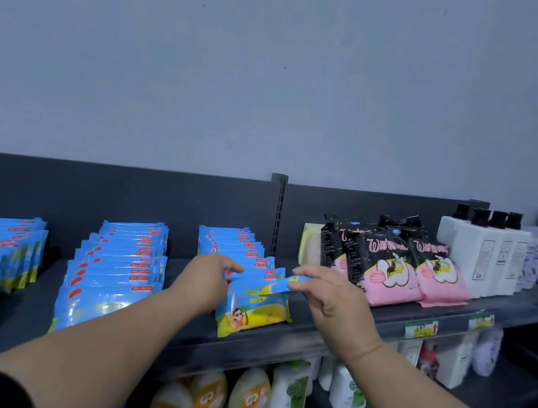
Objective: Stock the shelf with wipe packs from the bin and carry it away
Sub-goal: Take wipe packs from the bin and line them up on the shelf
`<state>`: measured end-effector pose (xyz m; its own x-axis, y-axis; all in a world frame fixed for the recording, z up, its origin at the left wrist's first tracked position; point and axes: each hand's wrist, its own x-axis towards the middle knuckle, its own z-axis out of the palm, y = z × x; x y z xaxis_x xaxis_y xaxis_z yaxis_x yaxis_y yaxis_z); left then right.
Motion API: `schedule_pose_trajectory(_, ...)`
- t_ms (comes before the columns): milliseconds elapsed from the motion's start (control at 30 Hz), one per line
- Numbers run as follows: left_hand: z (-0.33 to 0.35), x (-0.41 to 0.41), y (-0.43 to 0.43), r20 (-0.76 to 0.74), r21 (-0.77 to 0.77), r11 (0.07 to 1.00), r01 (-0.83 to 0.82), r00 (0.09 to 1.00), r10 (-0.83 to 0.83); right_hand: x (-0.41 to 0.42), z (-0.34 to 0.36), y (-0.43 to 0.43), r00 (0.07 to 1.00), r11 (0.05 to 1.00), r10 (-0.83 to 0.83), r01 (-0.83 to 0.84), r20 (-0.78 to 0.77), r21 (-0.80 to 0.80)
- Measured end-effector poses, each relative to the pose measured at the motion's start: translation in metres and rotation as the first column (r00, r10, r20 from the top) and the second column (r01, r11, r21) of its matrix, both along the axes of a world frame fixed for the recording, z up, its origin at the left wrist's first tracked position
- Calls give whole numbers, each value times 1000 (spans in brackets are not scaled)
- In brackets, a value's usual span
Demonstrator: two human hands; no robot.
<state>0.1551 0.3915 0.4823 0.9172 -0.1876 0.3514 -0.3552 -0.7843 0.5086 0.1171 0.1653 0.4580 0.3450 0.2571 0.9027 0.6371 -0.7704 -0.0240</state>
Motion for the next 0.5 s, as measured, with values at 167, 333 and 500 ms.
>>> schedule_pose_trajectory(167, 3, -12, -10, 129, -88, 992, 94, 988, -82, 12, 4, -1, 998, 999, -28, 27, 48, 35)
schedule_pose_trajectory(333, -2, -25, -23, 230, -109, 954, 281, 940, -251, 20, 10, 2, 997, 996, 26, -32, 67, 88)
schedule_pose_trajectory(500, -2, -22, -33, 413, -203, 966, 160, 909, -64, 20, 14, 10, 972, 934, 219, -184, -85, 305)
